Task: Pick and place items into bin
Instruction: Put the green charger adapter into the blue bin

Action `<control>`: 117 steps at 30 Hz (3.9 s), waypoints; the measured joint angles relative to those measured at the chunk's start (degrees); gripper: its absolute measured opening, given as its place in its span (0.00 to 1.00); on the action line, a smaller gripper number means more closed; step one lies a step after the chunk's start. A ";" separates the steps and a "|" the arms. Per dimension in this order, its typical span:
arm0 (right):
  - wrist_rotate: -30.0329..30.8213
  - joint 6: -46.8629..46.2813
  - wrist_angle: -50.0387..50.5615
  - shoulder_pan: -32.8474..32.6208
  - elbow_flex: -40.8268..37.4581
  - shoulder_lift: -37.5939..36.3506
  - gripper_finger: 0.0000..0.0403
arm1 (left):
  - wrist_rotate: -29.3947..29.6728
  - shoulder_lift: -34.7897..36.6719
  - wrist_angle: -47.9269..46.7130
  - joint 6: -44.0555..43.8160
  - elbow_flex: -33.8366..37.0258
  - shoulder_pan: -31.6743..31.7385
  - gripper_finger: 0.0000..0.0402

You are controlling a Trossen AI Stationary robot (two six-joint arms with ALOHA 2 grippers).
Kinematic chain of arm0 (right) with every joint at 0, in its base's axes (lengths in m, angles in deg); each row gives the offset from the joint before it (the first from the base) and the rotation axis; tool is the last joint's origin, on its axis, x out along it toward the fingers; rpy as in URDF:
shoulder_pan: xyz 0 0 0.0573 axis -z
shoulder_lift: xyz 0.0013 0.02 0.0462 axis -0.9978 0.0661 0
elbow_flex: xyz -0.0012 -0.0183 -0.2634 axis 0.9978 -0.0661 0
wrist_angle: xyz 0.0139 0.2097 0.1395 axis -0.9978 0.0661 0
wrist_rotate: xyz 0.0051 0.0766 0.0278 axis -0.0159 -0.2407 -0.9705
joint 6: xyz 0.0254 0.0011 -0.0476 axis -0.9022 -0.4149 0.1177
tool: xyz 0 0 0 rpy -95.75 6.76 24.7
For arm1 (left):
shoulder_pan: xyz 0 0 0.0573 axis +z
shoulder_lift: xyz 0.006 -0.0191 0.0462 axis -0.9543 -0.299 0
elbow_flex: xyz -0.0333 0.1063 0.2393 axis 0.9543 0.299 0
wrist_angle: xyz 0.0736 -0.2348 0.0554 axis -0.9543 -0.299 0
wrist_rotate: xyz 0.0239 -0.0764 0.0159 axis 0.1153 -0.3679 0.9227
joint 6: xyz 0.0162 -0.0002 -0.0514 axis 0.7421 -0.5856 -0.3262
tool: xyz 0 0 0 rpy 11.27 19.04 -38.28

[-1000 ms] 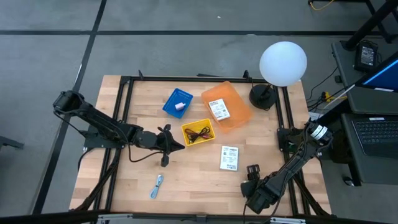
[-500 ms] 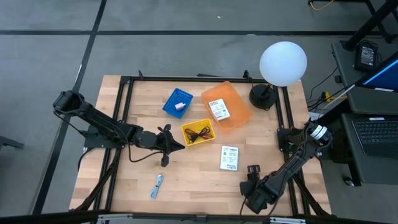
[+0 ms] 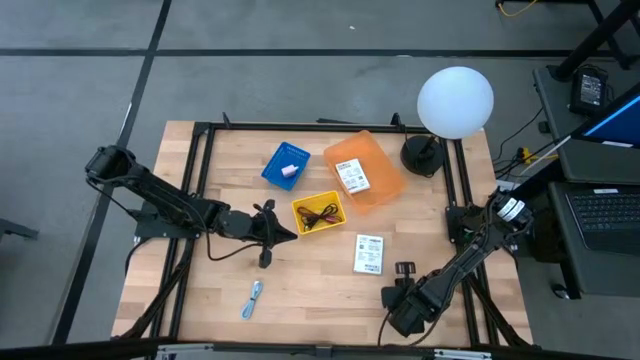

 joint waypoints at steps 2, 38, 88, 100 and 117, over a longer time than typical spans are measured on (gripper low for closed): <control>1.08 0.11 0.03 0.44 -0.13 -1.32 0.30 | 0.00 0.00 -0.04 0.00 0.00 0.00 0.01; 13.84 37.28 -72.36 16.30 -40.99 -36.46 0.30 | -0.02 0.00 -0.07 3.19 -0.02 0.02 0.02; -6.29 47.33 -91.25 41.23 -35.17 -21.92 0.30 | 10.12 -0.03 4.09 10.71 -0.02 3.05 0.58; -13.40 50.02 -97.24 43.19 -27.50 -11.95 0.30 | 7.08 -8.71 21.11 16.18 -0.04 6.03 0.56; -16.29 51.10 -97.14 44.23 -23.25 -7.76 0.30 | -0.46 -14.01 32.33 16.70 -0.04 6.92 0.56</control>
